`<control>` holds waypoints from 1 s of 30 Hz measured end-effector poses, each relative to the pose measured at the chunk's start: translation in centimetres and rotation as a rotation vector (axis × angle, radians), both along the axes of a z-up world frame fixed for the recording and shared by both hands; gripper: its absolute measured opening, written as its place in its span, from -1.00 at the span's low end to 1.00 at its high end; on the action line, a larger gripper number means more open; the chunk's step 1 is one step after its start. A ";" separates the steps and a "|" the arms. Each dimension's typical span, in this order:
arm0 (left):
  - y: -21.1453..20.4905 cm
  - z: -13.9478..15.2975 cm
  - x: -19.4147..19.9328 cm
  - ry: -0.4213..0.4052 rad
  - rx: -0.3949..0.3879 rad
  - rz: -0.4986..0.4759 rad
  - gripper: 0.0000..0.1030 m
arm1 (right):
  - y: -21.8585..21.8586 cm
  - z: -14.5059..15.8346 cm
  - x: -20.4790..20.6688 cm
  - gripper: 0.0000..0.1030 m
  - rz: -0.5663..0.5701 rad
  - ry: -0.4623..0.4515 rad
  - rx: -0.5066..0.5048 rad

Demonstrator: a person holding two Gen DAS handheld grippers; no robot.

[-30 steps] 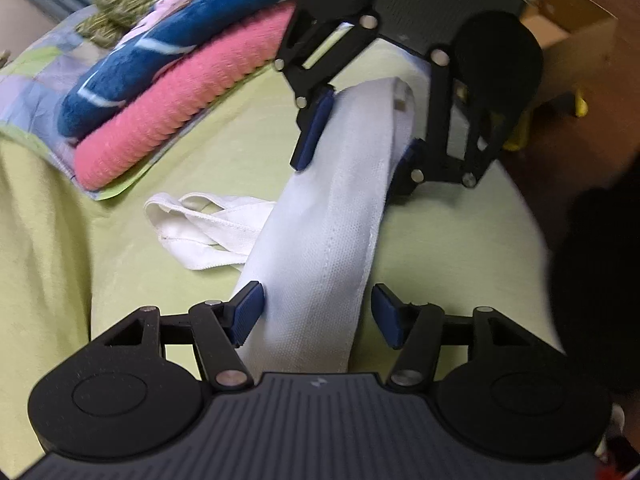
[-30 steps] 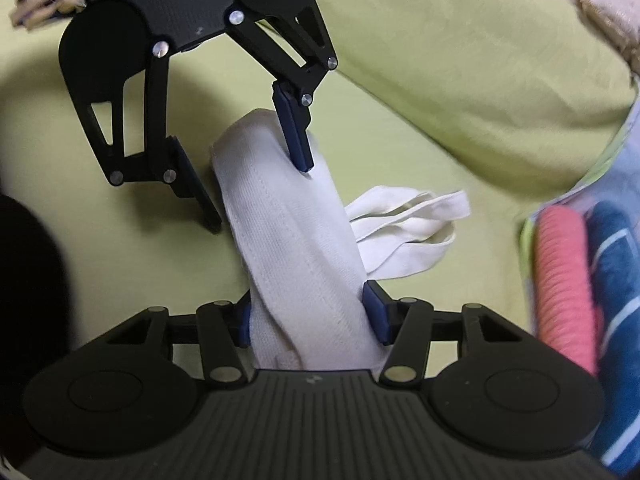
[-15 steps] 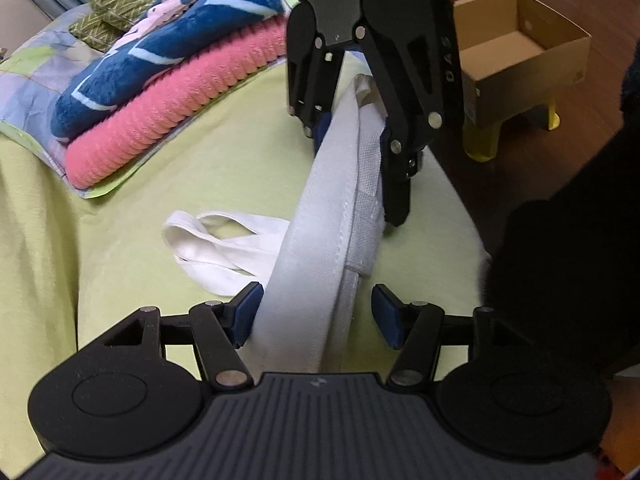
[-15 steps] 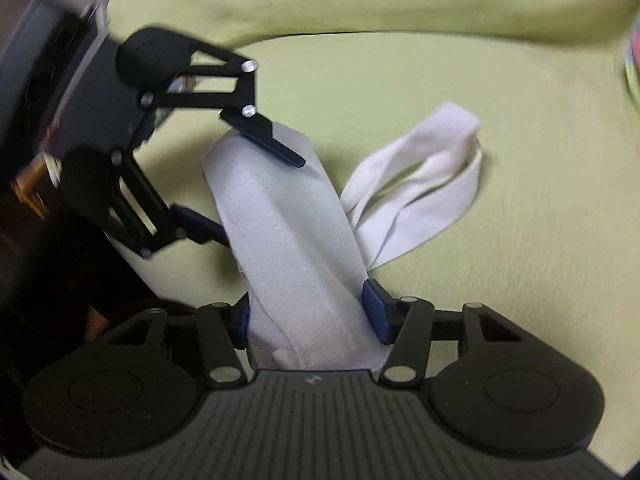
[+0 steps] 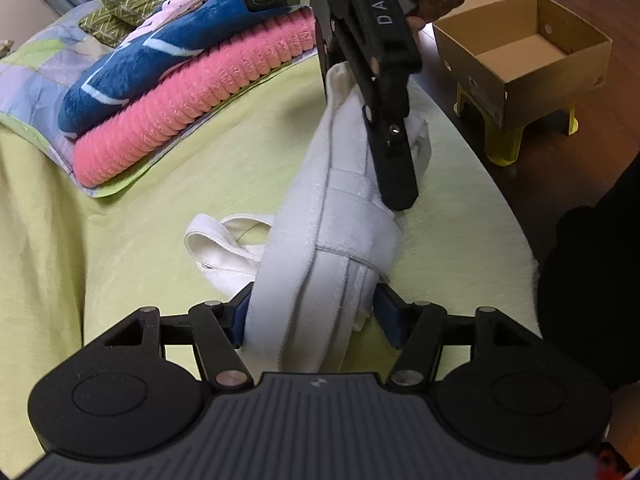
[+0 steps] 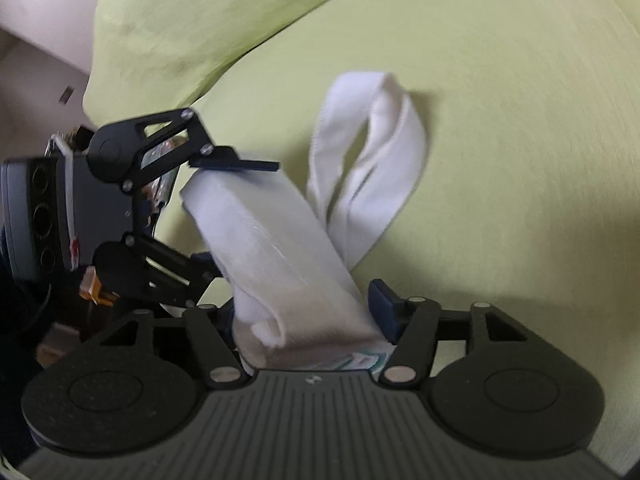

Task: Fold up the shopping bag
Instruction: 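Roll the tote over its handles with the left gripper while the right gripper holds it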

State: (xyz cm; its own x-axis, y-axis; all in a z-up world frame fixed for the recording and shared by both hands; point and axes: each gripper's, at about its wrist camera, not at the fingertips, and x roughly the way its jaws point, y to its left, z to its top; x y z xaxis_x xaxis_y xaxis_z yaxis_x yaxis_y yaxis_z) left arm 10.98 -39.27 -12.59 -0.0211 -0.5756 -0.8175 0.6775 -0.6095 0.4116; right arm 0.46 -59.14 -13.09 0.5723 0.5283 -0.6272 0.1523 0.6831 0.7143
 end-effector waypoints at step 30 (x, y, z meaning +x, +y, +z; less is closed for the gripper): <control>-1.9 1.7 1.5 0.001 -0.105 0.121 -0.29 | 2.6 2.7 -1.2 0.65 -0.368 0.055 -0.316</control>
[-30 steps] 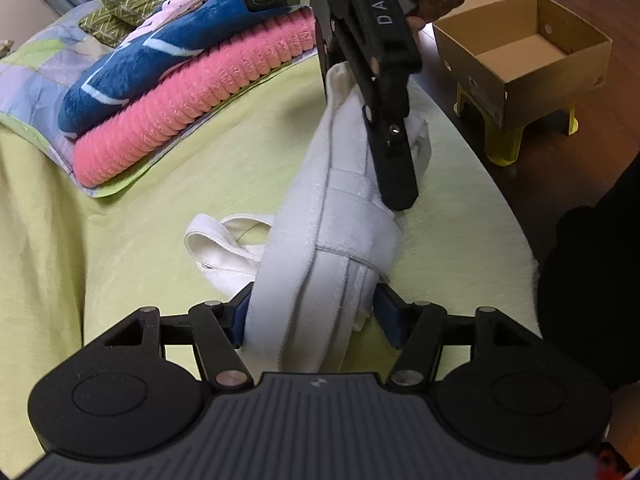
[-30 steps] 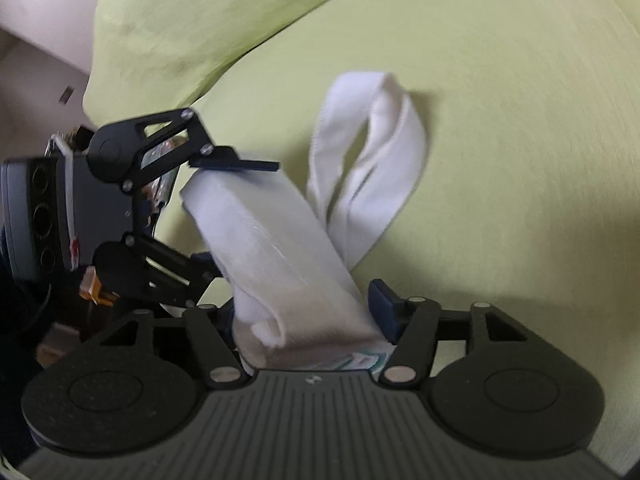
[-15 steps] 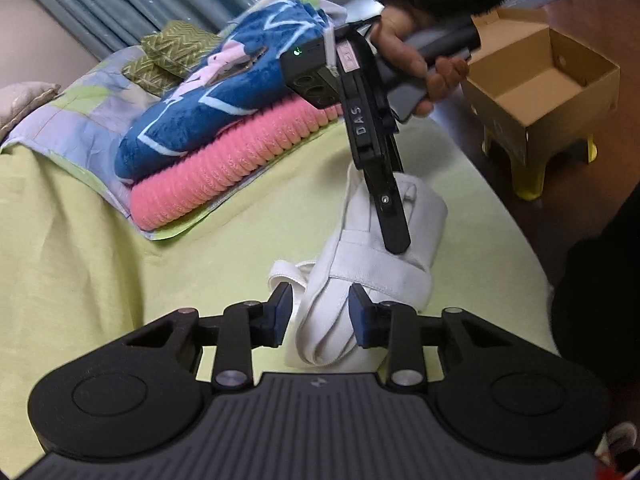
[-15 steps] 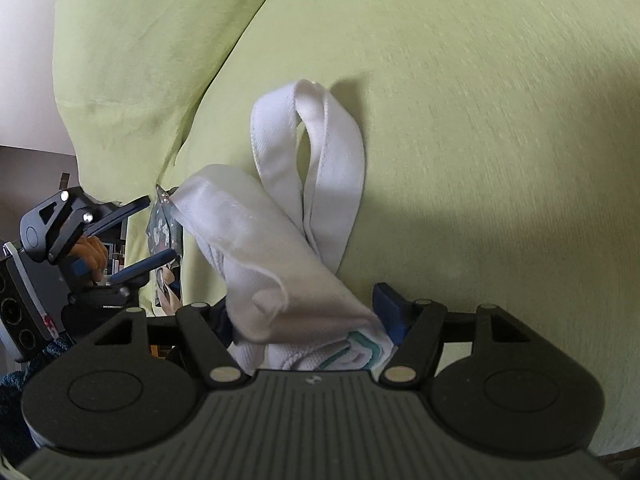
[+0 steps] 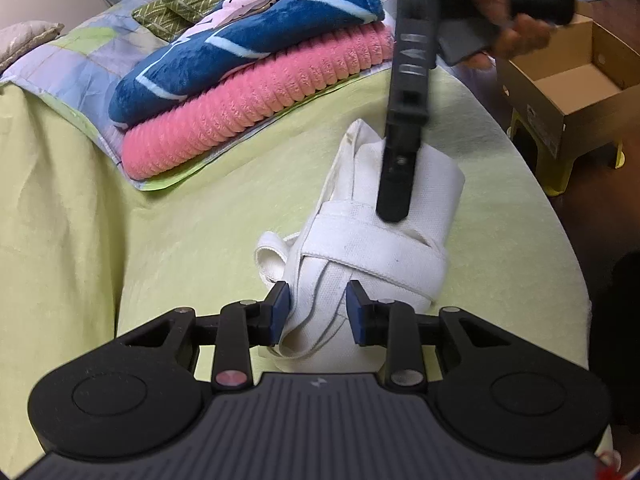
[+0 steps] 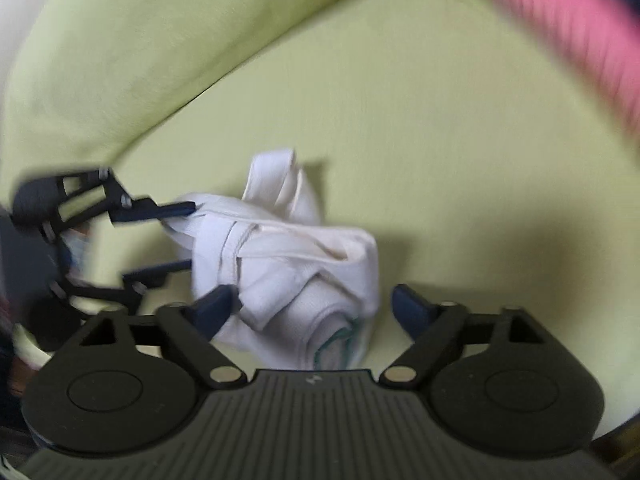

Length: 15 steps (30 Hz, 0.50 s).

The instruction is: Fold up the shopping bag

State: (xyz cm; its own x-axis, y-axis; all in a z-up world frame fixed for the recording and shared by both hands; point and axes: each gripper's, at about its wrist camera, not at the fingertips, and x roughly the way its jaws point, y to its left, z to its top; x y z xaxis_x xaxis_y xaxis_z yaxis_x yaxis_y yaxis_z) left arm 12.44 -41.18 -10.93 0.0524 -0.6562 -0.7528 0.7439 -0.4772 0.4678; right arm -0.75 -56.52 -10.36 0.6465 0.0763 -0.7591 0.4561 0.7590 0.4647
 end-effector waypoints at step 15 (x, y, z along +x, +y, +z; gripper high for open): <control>0.0 0.0 0.3 0.030 -0.021 0.059 -0.29 | 12.8 3.1 -2.5 -0.82 0.222 -0.082 -1.030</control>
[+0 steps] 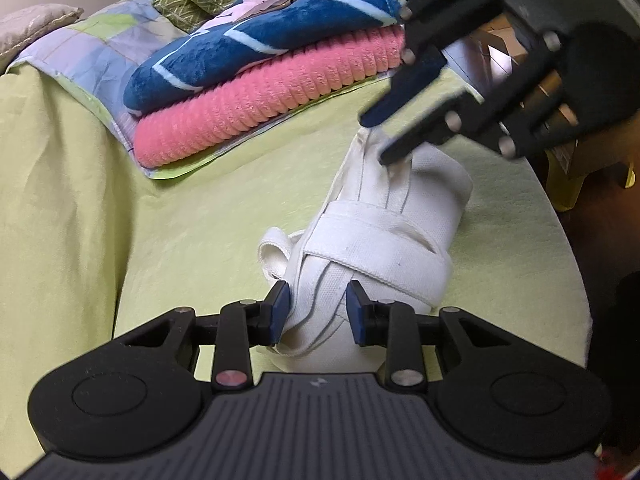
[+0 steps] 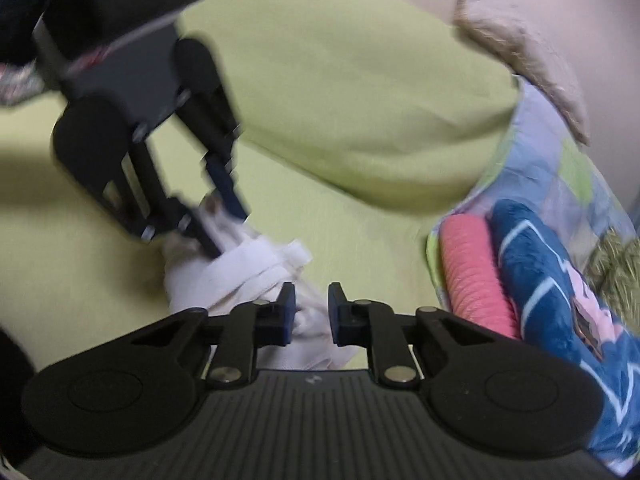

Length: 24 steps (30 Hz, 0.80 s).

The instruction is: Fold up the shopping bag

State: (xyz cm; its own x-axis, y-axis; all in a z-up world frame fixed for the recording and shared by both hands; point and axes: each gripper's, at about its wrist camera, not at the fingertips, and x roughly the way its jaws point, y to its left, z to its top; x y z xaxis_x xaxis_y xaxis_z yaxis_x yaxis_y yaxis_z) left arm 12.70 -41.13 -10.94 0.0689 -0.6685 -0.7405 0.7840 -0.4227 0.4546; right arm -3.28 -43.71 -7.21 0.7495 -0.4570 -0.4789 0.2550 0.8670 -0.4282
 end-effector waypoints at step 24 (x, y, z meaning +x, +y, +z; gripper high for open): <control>-0.4 -0.3 1.1 0.078 -0.039 0.071 -0.36 | -2.6 -3.4 3.1 -0.72 -0.024 0.049 0.070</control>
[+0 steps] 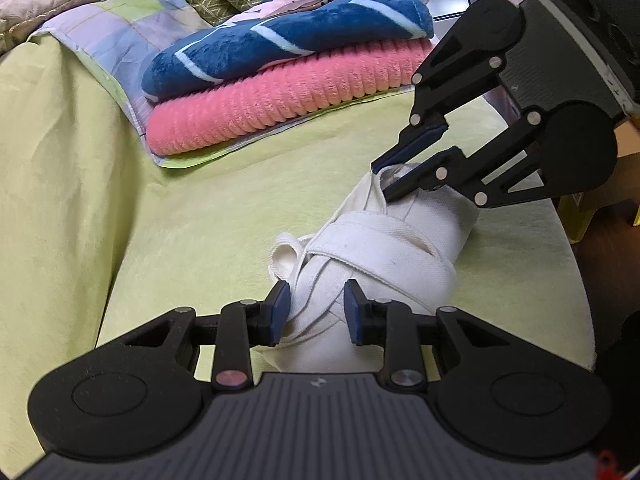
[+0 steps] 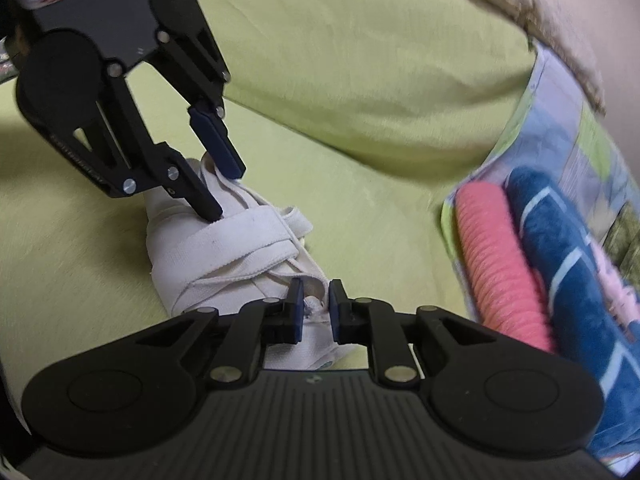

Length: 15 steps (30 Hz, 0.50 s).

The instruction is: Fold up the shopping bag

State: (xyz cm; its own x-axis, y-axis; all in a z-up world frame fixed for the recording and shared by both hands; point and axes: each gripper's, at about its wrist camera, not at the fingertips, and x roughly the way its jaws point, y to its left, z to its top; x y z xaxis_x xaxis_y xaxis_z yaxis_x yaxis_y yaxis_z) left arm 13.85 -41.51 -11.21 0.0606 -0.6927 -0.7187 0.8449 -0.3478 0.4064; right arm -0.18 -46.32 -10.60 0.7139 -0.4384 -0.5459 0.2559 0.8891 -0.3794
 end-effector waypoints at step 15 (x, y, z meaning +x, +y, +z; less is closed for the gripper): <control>0.0 0.1 -0.5 0.037 -0.025 0.126 -0.37 | 0.1 0.7 -0.6 -0.77 -0.096 -0.066 0.048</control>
State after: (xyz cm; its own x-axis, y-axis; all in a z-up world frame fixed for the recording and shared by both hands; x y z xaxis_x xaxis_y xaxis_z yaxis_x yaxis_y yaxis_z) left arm 13.32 -41.52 -11.13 0.1224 -0.6987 -0.7048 0.8958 -0.2279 0.3815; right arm -0.73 -46.22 -9.91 0.7048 -0.4815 -0.5210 0.3642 0.8758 -0.3168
